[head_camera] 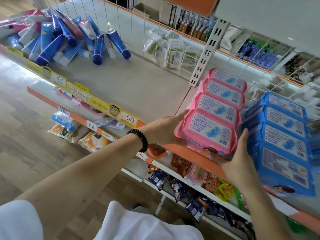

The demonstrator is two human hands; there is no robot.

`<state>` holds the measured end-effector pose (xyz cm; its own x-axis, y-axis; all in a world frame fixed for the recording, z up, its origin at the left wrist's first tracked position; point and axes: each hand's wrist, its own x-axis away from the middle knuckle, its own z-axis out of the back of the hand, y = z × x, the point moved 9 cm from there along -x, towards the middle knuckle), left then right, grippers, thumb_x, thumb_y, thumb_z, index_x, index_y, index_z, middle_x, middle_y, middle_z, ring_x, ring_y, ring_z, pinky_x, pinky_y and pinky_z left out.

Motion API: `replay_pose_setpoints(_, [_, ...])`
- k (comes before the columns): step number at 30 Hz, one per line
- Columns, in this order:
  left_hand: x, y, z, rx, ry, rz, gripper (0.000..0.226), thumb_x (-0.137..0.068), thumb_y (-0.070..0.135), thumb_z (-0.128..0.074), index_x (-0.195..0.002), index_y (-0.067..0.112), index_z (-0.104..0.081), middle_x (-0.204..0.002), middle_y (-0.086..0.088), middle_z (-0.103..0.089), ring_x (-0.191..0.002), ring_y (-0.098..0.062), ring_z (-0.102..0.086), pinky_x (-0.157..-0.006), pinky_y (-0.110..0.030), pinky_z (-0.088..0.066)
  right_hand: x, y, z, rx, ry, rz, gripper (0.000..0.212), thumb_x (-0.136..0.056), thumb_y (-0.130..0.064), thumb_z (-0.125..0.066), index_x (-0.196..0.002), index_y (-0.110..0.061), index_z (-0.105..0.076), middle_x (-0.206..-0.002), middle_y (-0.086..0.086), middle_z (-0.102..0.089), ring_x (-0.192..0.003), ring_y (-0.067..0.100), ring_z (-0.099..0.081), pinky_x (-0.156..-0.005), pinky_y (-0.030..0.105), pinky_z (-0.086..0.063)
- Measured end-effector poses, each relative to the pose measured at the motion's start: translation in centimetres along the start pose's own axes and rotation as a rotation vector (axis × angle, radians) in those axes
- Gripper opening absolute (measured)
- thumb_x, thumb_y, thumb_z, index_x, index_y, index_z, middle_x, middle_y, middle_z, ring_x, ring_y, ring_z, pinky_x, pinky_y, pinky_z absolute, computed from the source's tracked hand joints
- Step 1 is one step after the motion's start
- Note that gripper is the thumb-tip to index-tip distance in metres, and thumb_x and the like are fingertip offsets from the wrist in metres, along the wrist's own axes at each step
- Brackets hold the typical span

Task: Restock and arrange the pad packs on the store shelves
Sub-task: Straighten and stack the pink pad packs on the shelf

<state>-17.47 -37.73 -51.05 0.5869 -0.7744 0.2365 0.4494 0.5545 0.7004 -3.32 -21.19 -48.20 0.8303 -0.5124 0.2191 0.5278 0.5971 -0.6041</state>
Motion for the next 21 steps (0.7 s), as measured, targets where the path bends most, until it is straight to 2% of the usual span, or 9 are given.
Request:
replay_pose_setpoints(2, [0.1, 0.2, 0.1, 0.025, -0.024, 0.010, 0.116, -0.081, 0.040, -0.080, -0.160, 0.026, 0.002, -0.153, -0.003, -0.046, -0.138, -0.024, -0.045, -0.115, -0.043, -0.039, 0.4, 0.8, 0.0, -0.041, 0.009, -0.039, 0.123, -0.079, -0.028, -0.080, -0.157, -0.020, 0.014, -0.142, 0.010, -0.055, -0.133, 0.033, -0.049, -0.109, 0.049, -0.038])
replay_pose_setpoints(4, [0.1, 0.7, -0.4, 0.026, -0.055, 0.015, 0.121, -0.081, 0.030, -0.082, -0.160, 0.026, 0.009, -0.150, -0.003, -0.049, -0.134, -0.023, -0.048, -0.113, -0.041, -0.039, 0.4, 1.4, -0.1, -0.081, 0.005, -0.060, 0.118, -0.079, -0.029, -0.079, -0.159, -0.020, 0.008, -0.143, 0.006, -0.055, -0.136, 0.030, -0.047, -0.111, 0.049, -0.035])
replay_pose_setpoints(7, [0.1, 1.1, -1.5, 0.086, -0.039, 0.042, 0.129, -0.079, 0.020, -0.084, -0.157, 0.027, 0.019, -0.143, -0.003, -0.054, -0.126, -0.022, -0.054, -0.109, -0.039, -0.041, 0.1, 1.2, -0.4, -0.109, 0.004, -0.047, 0.114, -0.074, -0.044, -0.079, -0.159, -0.025, -0.006, -0.144, 0.001, -0.054, -0.137, 0.025, -0.046, -0.113, 0.050, -0.036])
replay_pose_setpoints(10, [0.1, 1.2, -1.9, 0.183, 0.054, 0.045, 0.129, -0.076, 0.027, -0.086, -0.158, 0.029, 0.014, -0.143, -0.001, -0.054, -0.126, -0.021, -0.054, -0.108, -0.039, -0.044, -0.3, 0.9, -0.7, -0.093, -0.007, -0.026, 0.095, -0.077, -0.046, -0.076, -0.153, -0.024, -0.025, -0.134, -0.001, -0.059, -0.125, 0.022, -0.056, -0.099, 0.039, -0.046])
replay_pose_setpoints(12, [-0.1, 1.2, -1.9, 0.232, 0.102, 0.053, 0.128, -0.076, 0.032, -0.086, -0.159, 0.029, 0.011, -0.140, -0.001, -0.056, -0.124, -0.020, -0.056, -0.109, -0.040, -0.046, -0.6, 0.6, -0.7, -0.090, -0.012, -0.004, 0.079, -0.082, -0.039, -0.074, -0.148, -0.024, -0.033, -0.121, -0.005, -0.060, -0.115, 0.018, -0.059, -0.089, 0.029, -0.043])
replay_pose_setpoints(14, [-0.5, 1.2, -1.6, 0.229, 0.119, 0.075, 0.128, -0.075, 0.037, -0.086, -0.159, 0.029, 0.011, -0.140, -0.002, -0.056, -0.125, -0.022, -0.055, -0.110, -0.040, -0.044, -0.9, 0.4, -0.7, -0.084, -0.014, 0.026, 0.074, -0.085, -0.035, -0.072, -0.148, -0.026, -0.034, -0.121, -0.008, -0.060, -0.118, 0.020, -0.059, -0.092, 0.032, -0.043])
replay_pose_setpoints(17, [-0.9, 1.2, -1.6, 0.228, 0.095, 0.064, 0.128, -0.075, 0.037, -0.086, -0.158, 0.030, 0.012, -0.141, -0.003, -0.055, -0.127, -0.024, -0.054, -0.112, -0.044, -0.042, -1.2, 0.0, -0.7, -0.071, -0.033, 0.060, 0.072, -0.090, -0.032, -0.069, -0.150, -0.028, -0.030, -0.132, -0.004, -0.060, -0.124, 0.021, -0.055, -0.099, 0.037, -0.043])
replay_pose_setpoints(21, [-0.7, 1.3, -1.3, 0.219, 0.103, 0.044, 0.127, -0.076, 0.035, -0.086, -0.159, 0.026, 0.009, -0.142, -0.001, -0.056, -0.129, -0.022, -0.053, -0.113, -0.043, -0.040, -0.9, -0.4, -0.6, -0.122, -0.025, 0.084, 0.075, -0.087, -0.034, -0.070, -0.150, -0.030, -0.030, -0.123, -0.013, -0.056, -0.111, 0.005, -0.049, -0.094, 0.028, -0.039])
